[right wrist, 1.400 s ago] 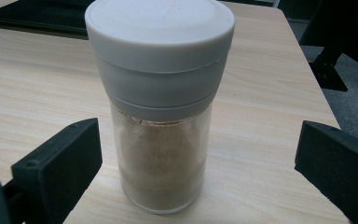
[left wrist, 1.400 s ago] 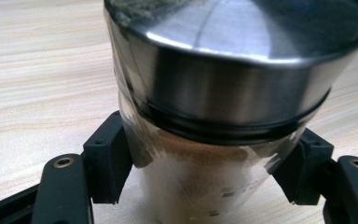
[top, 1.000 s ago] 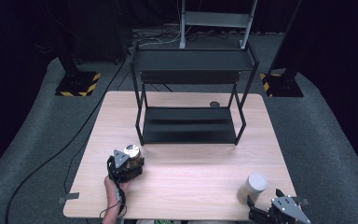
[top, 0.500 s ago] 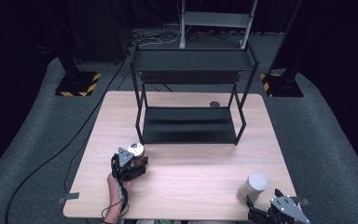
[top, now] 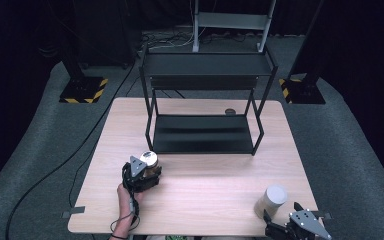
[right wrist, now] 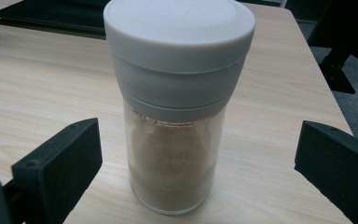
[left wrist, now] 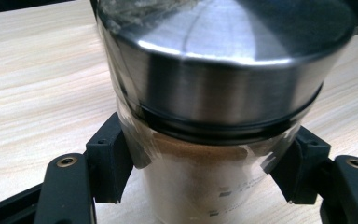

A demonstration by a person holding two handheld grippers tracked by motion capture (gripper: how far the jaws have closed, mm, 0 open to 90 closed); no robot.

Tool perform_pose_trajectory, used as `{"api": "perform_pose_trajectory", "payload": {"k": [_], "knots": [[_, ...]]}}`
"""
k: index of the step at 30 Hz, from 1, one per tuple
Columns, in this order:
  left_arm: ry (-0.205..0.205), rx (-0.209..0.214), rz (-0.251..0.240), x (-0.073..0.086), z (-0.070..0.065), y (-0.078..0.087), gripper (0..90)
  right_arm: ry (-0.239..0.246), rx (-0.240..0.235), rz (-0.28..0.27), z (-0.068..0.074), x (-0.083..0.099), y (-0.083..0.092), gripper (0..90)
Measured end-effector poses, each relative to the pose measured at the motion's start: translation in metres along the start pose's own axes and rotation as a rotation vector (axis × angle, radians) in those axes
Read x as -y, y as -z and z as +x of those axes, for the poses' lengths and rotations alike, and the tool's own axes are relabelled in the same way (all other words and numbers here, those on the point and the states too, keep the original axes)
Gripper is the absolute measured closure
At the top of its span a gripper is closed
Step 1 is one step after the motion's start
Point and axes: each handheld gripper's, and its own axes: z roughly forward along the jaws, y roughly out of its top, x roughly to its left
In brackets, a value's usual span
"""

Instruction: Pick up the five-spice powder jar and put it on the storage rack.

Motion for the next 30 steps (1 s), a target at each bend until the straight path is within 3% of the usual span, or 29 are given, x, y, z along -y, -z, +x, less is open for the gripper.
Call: {"api": "perform_pose_trajectory", "payload": {"k": [30], "knots": [[-0.031, 0.049, 0.001, -0.021, -0.005, -0.020, 31.2, 0.005, -0.007, 0.008, 0.000, -0.001, -0.001, 0.0]]}}
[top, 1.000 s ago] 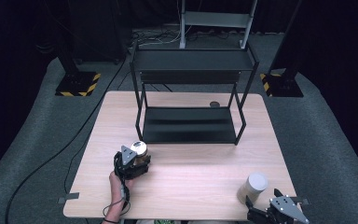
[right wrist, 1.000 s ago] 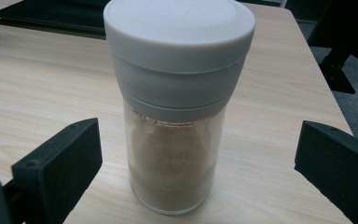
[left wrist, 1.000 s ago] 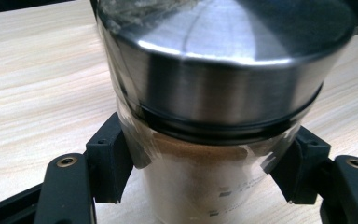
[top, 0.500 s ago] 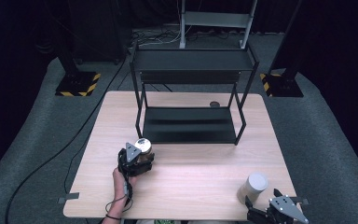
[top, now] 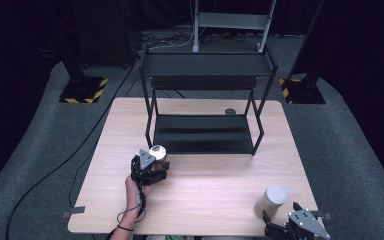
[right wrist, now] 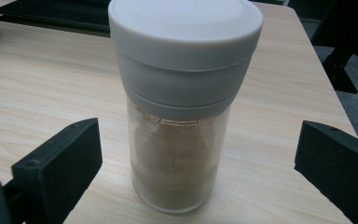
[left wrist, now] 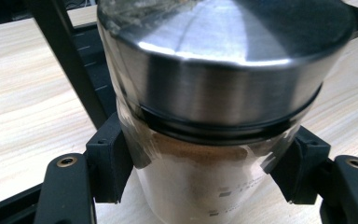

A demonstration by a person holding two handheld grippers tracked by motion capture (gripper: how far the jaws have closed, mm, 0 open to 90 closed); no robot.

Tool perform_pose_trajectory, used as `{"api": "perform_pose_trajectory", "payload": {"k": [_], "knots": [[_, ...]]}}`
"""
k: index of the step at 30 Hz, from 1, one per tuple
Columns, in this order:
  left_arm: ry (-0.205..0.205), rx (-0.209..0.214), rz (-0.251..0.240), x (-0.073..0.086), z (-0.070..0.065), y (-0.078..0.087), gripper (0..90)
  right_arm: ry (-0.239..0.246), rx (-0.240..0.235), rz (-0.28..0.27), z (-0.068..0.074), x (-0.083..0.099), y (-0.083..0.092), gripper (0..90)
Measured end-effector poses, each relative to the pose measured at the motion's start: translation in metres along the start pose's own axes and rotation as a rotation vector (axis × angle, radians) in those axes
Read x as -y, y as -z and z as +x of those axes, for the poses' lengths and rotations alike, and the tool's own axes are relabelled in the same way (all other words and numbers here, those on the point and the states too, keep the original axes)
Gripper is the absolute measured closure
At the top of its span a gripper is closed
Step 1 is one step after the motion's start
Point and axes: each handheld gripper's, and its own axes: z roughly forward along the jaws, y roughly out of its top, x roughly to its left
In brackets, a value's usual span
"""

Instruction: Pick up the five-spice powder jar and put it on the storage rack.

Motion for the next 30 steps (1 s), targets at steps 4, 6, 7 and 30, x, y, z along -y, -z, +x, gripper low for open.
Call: {"api": "perform_pose_trajectory", "payload": {"k": [4, 6, 7, 30], "knots": [[-0.008, 0.005, 0.003, -0.003, -0.001, -0.003, 31.2, 0.001, -0.001, 0.001, 0.000, 0.000, 0.000, 0.0], [-0.010, 0.008, 0.003, -0.004, -0.001, -0.004, 31.1, 0.001, -0.002, 0.000, 0.000, 0.000, 0.000, 0.0], [-0.010, 0.008, 0.004, -0.005, -0.001, -0.005, 31.2, 0.002, -0.001, 0.001, 0.000, 0.000, 0.000, 0.0], [-0.021, 0.027, 0.002, -0.022, 0.004, -0.022, 31.2, 0.006, -0.009, 0.003, -0.002, 0.000, 0.000, 0.0]]}}
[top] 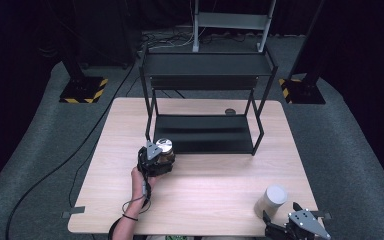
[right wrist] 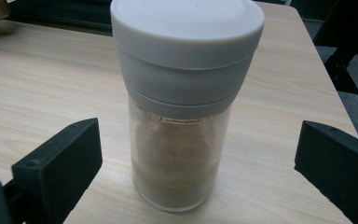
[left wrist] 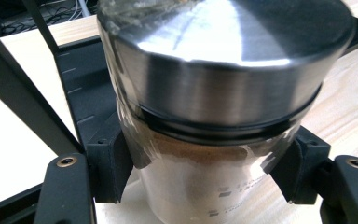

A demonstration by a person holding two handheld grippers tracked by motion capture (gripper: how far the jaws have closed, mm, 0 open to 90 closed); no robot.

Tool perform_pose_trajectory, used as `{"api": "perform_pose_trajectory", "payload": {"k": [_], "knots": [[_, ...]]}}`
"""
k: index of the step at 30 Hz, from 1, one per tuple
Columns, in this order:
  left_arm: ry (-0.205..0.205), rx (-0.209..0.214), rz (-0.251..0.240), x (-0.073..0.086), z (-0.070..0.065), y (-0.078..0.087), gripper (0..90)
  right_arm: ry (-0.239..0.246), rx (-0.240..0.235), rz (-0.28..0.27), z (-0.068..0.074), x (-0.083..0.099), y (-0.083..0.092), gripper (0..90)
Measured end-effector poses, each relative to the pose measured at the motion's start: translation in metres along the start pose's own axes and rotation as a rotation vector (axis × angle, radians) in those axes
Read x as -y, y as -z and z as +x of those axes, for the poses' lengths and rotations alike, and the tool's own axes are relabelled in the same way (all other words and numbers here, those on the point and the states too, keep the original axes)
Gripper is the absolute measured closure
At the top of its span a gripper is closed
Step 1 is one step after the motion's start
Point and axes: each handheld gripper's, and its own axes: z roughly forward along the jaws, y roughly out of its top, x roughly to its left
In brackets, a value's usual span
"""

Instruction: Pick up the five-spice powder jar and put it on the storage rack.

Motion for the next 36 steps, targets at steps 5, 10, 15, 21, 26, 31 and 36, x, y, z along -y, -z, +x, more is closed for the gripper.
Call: {"api": "perform_pose_trajectory", "payload": {"k": [5, 10, 15, 21, 26, 31, 36], "knots": [[0.009, 0.008, -0.007, -0.004, 0.002, -0.003, 31.2, 0.003, -0.005, 0.000, 0.000, 0.000, 0.000, 0.0], [0.012, 0.017, -0.004, -0.009, 0.004, -0.010, 31.1, 0.001, -0.011, 0.002, 0.000, 0.000, -0.001, 0.0], [0.017, 0.025, -0.005, -0.012, 0.006, -0.014, 31.1, 0.002, -0.015, 0.008, 0.000, -0.001, -0.002, 0.0], [0.021, 0.028, -0.004, -0.016, 0.006, -0.020, 31.2, 0.000, -0.014, 0.010, -0.001, -0.001, -0.002, 0.0], [0.024, 0.030, -0.004, -0.021, 0.008, -0.023, 31.2, 0.004, -0.015, 0.012, -0.001, -0.001, -0.002, 0.0], [0.025, 0.031, -0.004, -0.024, 0.008, -0.027, 31.1, 0.004, -0.015, 0.013, -0.001, -0.001, -0.002, 0.0], [0.025, 0.032, -0.004, -0.028, 0.008, -0.030, 31.1, 0.004, -0.013, 0.012, -0.001, -0.001, -0.001, 0.0]]}}
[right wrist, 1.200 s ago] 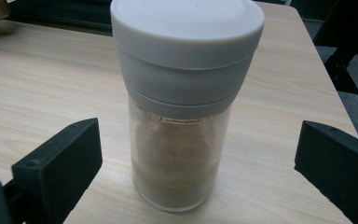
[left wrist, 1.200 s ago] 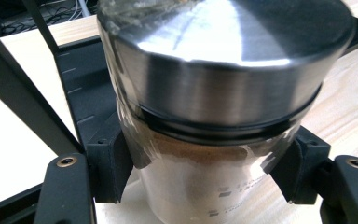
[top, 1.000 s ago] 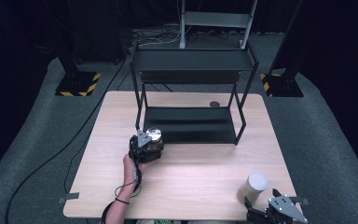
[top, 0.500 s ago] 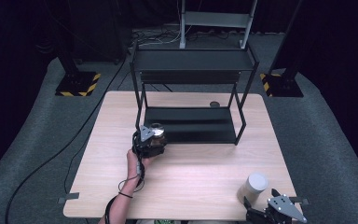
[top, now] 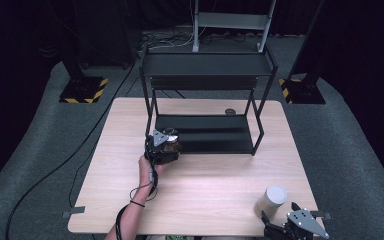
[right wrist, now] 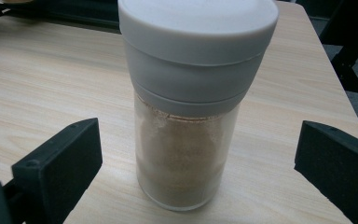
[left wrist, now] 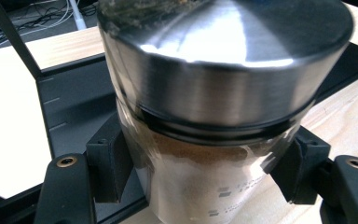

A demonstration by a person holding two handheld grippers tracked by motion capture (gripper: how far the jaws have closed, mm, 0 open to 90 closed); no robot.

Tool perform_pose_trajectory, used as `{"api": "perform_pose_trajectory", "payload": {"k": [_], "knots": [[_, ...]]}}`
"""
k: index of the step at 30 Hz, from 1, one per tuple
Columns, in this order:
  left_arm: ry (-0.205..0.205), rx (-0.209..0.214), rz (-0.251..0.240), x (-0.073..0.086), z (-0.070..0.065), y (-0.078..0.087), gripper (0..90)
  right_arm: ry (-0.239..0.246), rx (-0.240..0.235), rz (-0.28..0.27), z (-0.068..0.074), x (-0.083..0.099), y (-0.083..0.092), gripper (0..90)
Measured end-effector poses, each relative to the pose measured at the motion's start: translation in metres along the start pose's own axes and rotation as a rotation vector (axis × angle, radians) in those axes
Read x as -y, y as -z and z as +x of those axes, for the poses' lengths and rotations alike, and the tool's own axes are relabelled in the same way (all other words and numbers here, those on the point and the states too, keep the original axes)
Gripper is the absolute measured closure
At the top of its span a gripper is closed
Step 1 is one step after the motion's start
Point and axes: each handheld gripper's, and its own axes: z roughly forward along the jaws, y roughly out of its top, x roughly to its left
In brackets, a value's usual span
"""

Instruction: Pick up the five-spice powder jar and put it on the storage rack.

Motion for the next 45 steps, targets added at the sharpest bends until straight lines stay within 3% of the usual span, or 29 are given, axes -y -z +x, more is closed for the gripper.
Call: {"api": "perform_pose_trajectory", "payload": {"k": [29, 45], "knots": [[0.004, 0.004, 0.005, -0.023, 0.001, -0.025, 31.2, 0.001, 0.002, 0.003, -0.001, -0.001, 0.001, 0.0], [0.025, -0.008, 0.009, -0.022, 0.002, -0.044, 31.1, 0.002, 0.004, 0.006, -0.001, -0.001, 0.001, 0.0]]}}
